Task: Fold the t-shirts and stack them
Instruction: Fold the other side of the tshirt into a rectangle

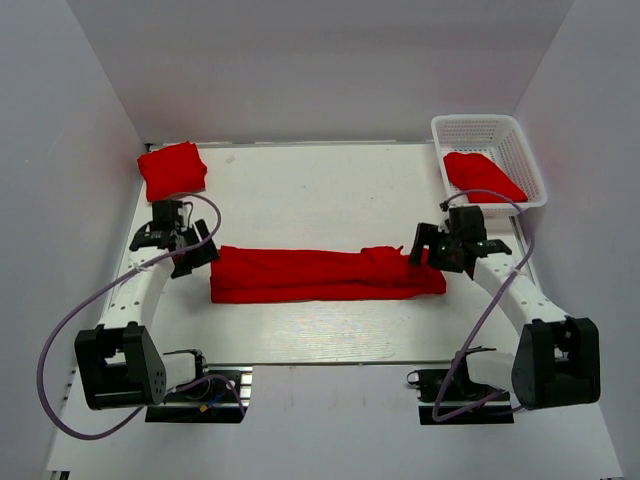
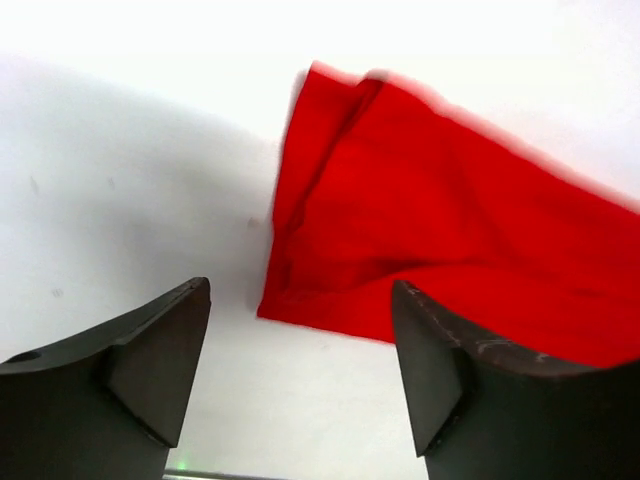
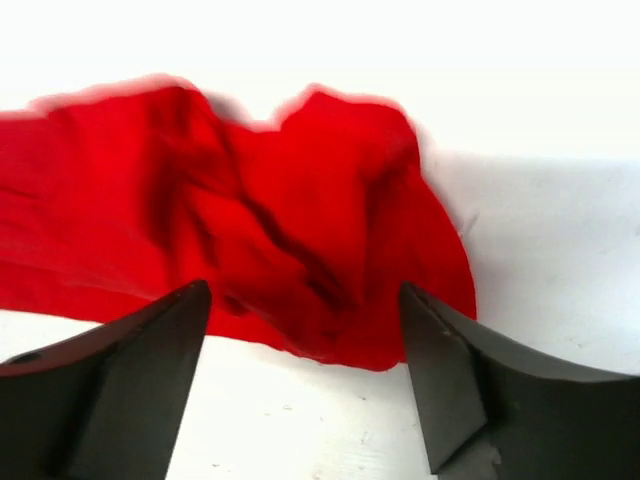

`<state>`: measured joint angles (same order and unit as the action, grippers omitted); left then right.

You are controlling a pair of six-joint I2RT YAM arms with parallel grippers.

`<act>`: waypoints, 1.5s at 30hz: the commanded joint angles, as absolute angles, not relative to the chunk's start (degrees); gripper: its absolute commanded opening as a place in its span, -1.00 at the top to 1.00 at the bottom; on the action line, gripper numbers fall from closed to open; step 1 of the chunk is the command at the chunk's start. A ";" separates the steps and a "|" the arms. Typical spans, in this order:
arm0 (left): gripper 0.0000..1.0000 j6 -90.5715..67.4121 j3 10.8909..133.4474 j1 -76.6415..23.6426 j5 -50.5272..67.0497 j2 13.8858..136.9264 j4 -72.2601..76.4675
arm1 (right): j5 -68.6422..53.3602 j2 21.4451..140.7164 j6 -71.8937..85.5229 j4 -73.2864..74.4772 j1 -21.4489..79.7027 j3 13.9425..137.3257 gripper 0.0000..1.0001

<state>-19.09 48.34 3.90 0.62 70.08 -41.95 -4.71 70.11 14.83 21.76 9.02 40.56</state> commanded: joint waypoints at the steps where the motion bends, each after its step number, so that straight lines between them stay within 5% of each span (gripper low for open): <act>1: -0.67 -18.72 56.23 3.87 1.40 69.95 -42.10 | -6.06 66.89 13.80 24.69 8.96 49.72 -0.71; 15: -0.57 -12.83 61.26 2.64 19.78 78.31 -24.70 | -12.83 80.68 13.09 20.21 12.04 55.54 -0.71; 22: -0.57 -11.60 57.57 2.64 18.19 77.78 -25.83 | -12.13 87.36 13.09 20.31 16.16 58.71 -0.42; 25: -0.57 -11.60 56.87 2.64 17.67 77.26 -25.84 | -10.90 88.77 13.01 20.21 17.31 58.80 -0.15; 28: -0.57 -11.60 56.34 2.64 17.67 77.26 -26.37 | -9.93 88.86 13.10 21.27 17.84 58.45 0.31; 29: -0.57 -11.60 56.34 2.64 17.67 77.26 -26.37 | -9.50 87.90 13.01 21.01 18.36 57.75 0.66; 32: -0.57 -11.60 56.34 2.64 17.67 77.26 -26.37 | -7.83 85.17 13.80 21.97 19.24 56.87 0.96; 45: -0.50 -9.93 55.73 2.64 21.36 78.40 -25.84 | -11.95 63.20 23.81 31.46 22.76 39.75 1.00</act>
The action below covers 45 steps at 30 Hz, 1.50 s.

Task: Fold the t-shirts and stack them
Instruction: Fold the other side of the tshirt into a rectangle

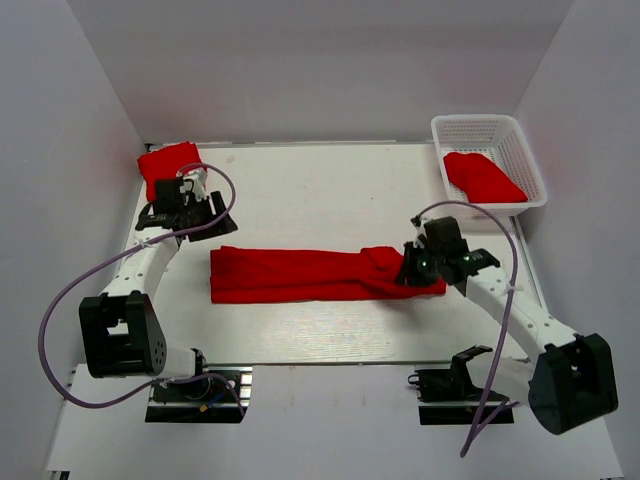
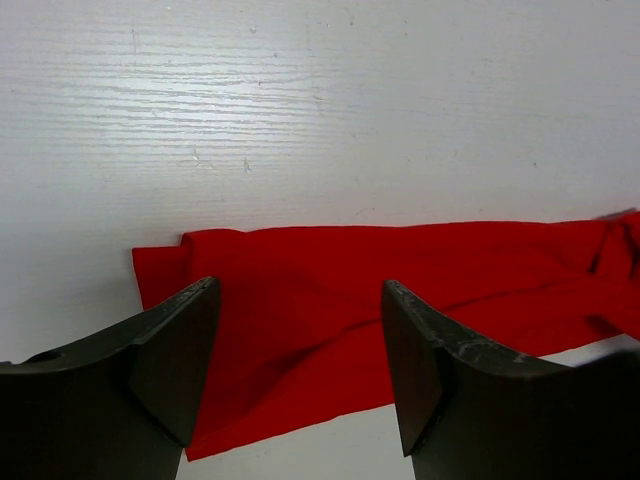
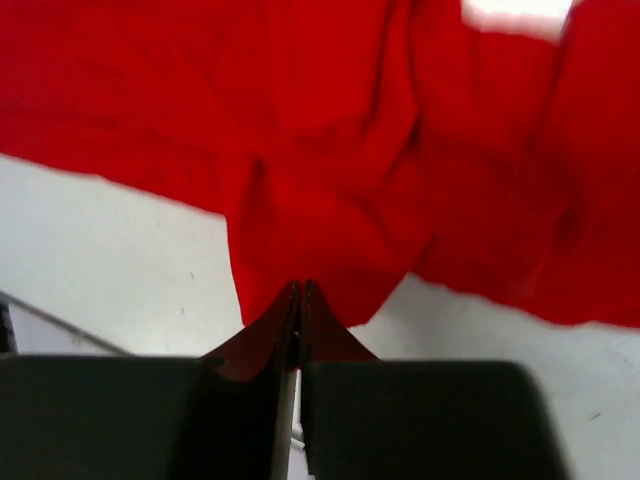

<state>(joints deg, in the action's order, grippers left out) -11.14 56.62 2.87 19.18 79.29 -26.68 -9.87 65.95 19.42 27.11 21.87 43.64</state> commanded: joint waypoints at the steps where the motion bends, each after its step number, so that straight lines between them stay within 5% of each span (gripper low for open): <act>1: -0.50 -9.41 55.72 2.64 21.36 78.40 -25.84 | -12.39 60.41 24.51 32.33 22.76 37.64 0.82; 5: -0.50 -8.88 55.20 2.64 21.36 77.78 -26.37 | -11.70 57.05 27.77 35.33 23.73 34.98 -0.07; 9: -0.50 -8.88 55.20 2.64 22.41 77.78 -26.37 | -7.14 57.47 25.85 35.16 23.64 39.80 -0.45; 23: -0.47 -5.18 52.56 2.64 23.82 76.03 -26.98 | -3.96 84.80 17.67 24.35 24.34 59.41 -0.45; 28: -0.47 -5.71 52.56 2.64 23.29 76.03 -26.98 | -2.11 90.17 16.61 24.18 24.61 59.94 -0.39; 31: -0.47 -5.71 52.56 2.64 23.29 76.03 -26.98 | -1.76 91.23 16.35 23.82 25.05 59.85 -0.17; 38: -0.47 -5.71 52.03 2.64 22.76 76.03 -28.03 | -1.76 90.01 16.08 24.42 25.93 59.94 1.00; 45: -0.47 -5.71 53.70 2.64 23.37 77.69 -27.51 | -7.11 75.10 19.33 28.03 27.51 53.88 1.00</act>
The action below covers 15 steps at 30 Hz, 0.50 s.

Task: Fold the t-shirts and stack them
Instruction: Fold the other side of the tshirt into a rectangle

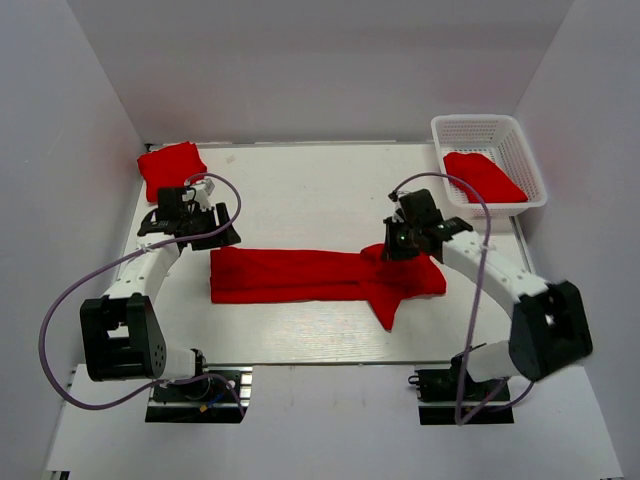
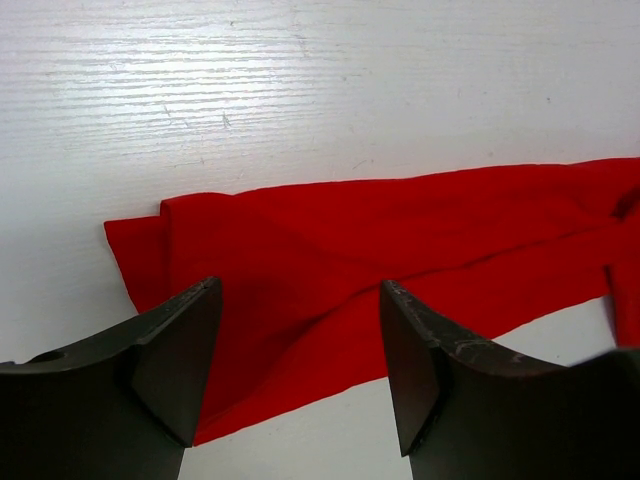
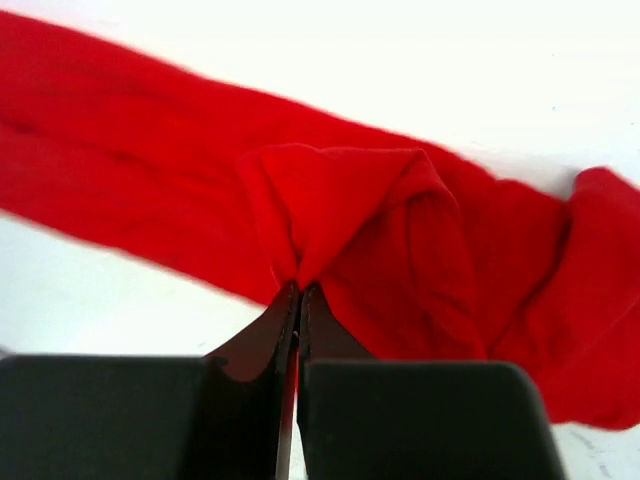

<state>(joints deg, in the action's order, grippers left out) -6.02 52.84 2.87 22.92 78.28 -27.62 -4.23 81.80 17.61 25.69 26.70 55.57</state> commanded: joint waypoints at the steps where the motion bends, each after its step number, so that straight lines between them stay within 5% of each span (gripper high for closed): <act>1: -0.47 -6.23 53.70 2.64 23.38 77.70 -27.51 | -7.90 73.75 20.64 28.82 28.38 51.27 1.00; 9: -0.47 -5.63 55.89 2.64 23.91 79.54 -26.89 | -8.35 61.01 27.85 38.04 30.06 39.29 1.00; 12: -0.47 -5.63 56.42 2.64 24.43 79.54 -27.42 | -8.79 59.07 29.17 41.91 30.23 38.15 0.42; 13: -0.47 -5.63 56.43 2.64 24.43 80.06 -27.42 | -8.70 58.54 29.61 43.40 30.15 39.10 -0.11; 15: -0.47 -5.10 56.43 2.64 24.43 80.07 -27.42 | -8.62 58.10 29.79 43.86 30.32 40.16 -0.33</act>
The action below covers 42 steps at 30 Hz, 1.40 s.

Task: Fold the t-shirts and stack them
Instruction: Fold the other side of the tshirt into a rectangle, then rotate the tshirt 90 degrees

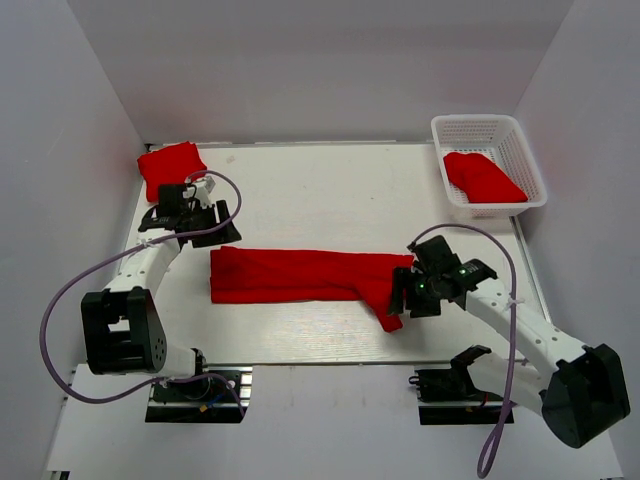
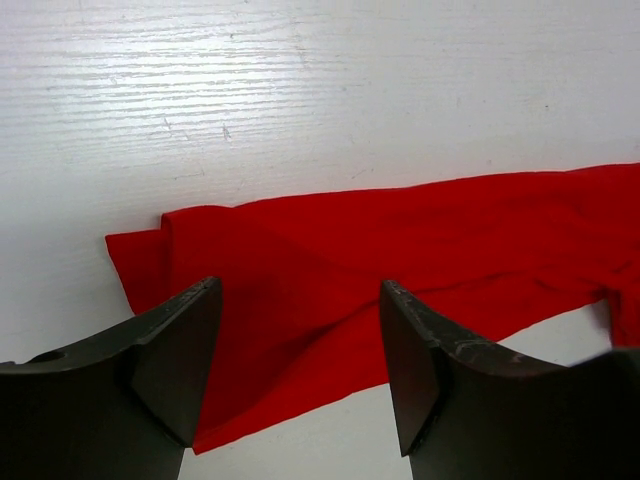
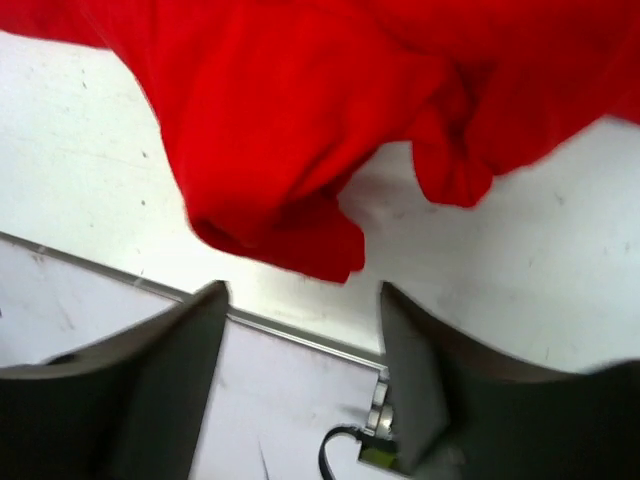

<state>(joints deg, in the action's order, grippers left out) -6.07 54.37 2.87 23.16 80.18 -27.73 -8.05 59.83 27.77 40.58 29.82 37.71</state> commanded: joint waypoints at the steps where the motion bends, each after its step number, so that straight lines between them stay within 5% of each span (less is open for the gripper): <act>1: -0.47 -5.10 56.43 2.64 25.30 80.07 -27.42 | -7.48 57.49 29.71 43.86 30.15 42.78 -0.40; 2: -0.47 -5.10 56.43 2.64 25.83 80.07 -27.42 | -6.95 57.57 29.62 43.51 30.06 44.11 -0.56; 7: -0.41 -1.76 57.03 2.11 30.32 80.68 -27.42 | -0.89 63.10 27.25 44.91 29.88 59.65 -0.59; 10: -0.16 0.61 57.04 0.10 31.20 80.68 -27.94 | 6.32 67.05 27.69 43.34 29.79 63.71 -0.07; 11: 0.07 0.62 57.04 -0.43 30.68 80.68 -27.95 | 9.03 69.58 27.42 42.55 29.71 63.63 0.51; 13: 0.46 1.32 57.57 -2.36 28.67 80.68 -29.52 | 9.75 71.36 26.64 41.41 29.79 62.33 1.00; 17: 1.00 0.09 57.57 -4.75 23.74 80.69 -30.85 | 9.67 76.90 26.28 39.29 29.97 57.32 1.00; 42: 1.00 -20.38 50.62 -17.66 0.19 95.26 -26.80 | 4.66 95.18 26.63 19.08 29.53 48.34 1.00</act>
